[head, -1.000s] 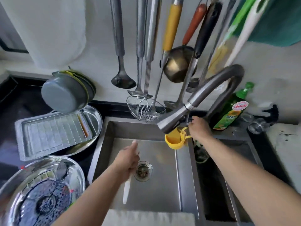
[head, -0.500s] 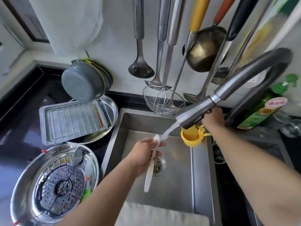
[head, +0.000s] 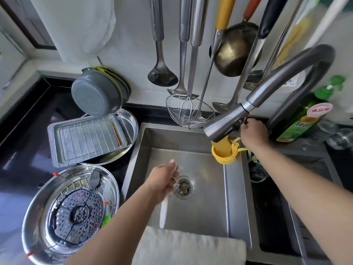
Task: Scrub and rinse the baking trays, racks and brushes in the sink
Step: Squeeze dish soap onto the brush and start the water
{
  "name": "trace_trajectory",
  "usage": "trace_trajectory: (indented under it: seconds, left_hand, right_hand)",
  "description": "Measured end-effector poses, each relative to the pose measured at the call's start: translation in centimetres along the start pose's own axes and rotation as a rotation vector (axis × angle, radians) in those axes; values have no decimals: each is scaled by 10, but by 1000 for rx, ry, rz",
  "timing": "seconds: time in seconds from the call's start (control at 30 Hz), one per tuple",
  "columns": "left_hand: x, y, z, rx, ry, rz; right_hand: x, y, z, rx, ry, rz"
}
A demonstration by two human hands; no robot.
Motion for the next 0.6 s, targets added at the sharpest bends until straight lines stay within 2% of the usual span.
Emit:
trace_trajectory:
  seconds: [0.07,0.17,0.3,0.47,0.6]
  left_hand:
    - [-1,-15,-4,-18,-90,-56]
    - [3,-42,-5,14,-68,-74]
    - [4,-62,3,46,19,2]
    - [-14,-55,14,-32,105,-190]
    - [-16,-62,28,40,332,-251]
  right_hand:
    - [-4,24,-7,-34,-48,9]
    - [-8,59,-19,-15,-93,88]
    - [-8,100,-35,169,-141,275]
    - [14,124,-30,216,-180,466]
    - [45,139,-17,189,-303,554]
Point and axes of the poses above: each hand's wrist, its own y-axis away from the middle knuckle, its own x-axis out of the palm, z = x × y, the point moved 1 cm from there along -y, towards the middle knuckle, and after that the axes turned 5 degrees about -y, right-handed, at the moved point
